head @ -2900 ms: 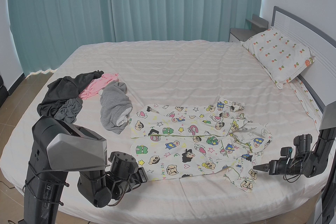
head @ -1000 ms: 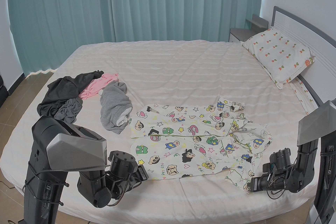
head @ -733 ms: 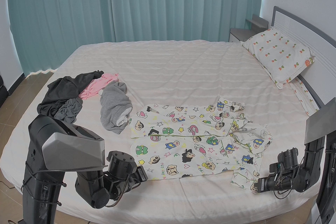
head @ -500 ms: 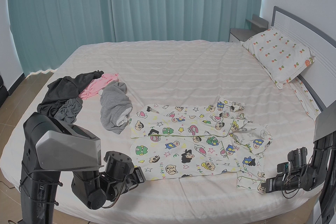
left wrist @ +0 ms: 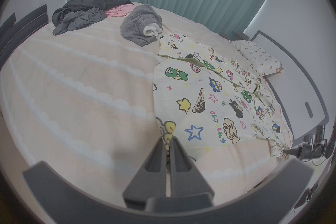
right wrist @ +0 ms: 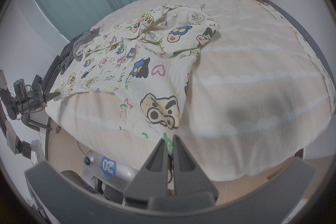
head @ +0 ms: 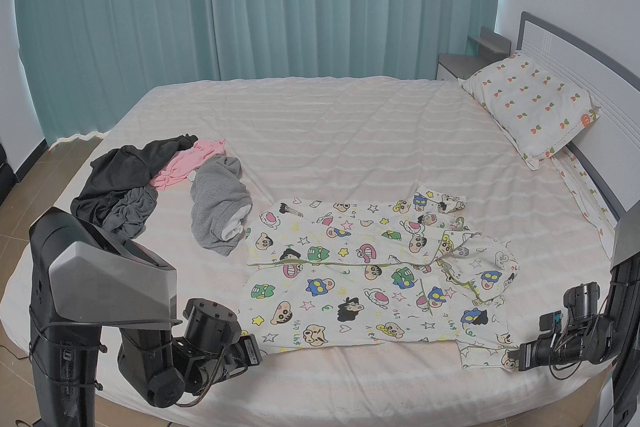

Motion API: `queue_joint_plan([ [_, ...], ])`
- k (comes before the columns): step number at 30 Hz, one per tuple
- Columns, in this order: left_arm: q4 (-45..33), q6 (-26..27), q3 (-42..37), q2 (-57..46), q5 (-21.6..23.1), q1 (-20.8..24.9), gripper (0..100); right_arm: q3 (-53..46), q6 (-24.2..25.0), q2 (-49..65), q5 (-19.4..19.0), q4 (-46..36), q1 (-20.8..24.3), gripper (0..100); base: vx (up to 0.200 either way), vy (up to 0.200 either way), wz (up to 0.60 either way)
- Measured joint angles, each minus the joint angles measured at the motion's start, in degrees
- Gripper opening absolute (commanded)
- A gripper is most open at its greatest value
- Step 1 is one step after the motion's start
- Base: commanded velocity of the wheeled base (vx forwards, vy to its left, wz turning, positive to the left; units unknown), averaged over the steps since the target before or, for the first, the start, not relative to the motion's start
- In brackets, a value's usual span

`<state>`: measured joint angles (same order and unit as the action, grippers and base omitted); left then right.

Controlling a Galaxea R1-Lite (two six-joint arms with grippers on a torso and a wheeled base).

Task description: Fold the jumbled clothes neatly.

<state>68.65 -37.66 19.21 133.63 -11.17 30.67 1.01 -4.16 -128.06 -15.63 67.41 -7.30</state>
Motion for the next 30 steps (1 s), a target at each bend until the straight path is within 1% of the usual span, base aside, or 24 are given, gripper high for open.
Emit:
queue_joint_plan([
  [5,-2.35,0.07,-0.74,-0.95,0.17,0.0,0,0.0,-1.34,0.91,-0.22,-5.75,-0.16,0,0.0,0.0,0.0],
  [10,-4.11,0.11,-1.91,-1.85,0.37,0.11,0,0.0,-2.41,3.1,-1.72,-11.23,-0.11,0,0.0,0.0,0.0],
  [23,-5.25,0.95,-6.92,-2.4,0.55,0.74,0,0.0,-4.92,4.69,-1.94,-18.59,0.09,0,0.0,0.0,0.0],
  [30,-4.63,0.9,-7.73,-2.65,0.59,0.85,0,-0.02,-5.08,4.74,-1.88,-18.29,0.48,0,0.0,0.0,0.0],
])
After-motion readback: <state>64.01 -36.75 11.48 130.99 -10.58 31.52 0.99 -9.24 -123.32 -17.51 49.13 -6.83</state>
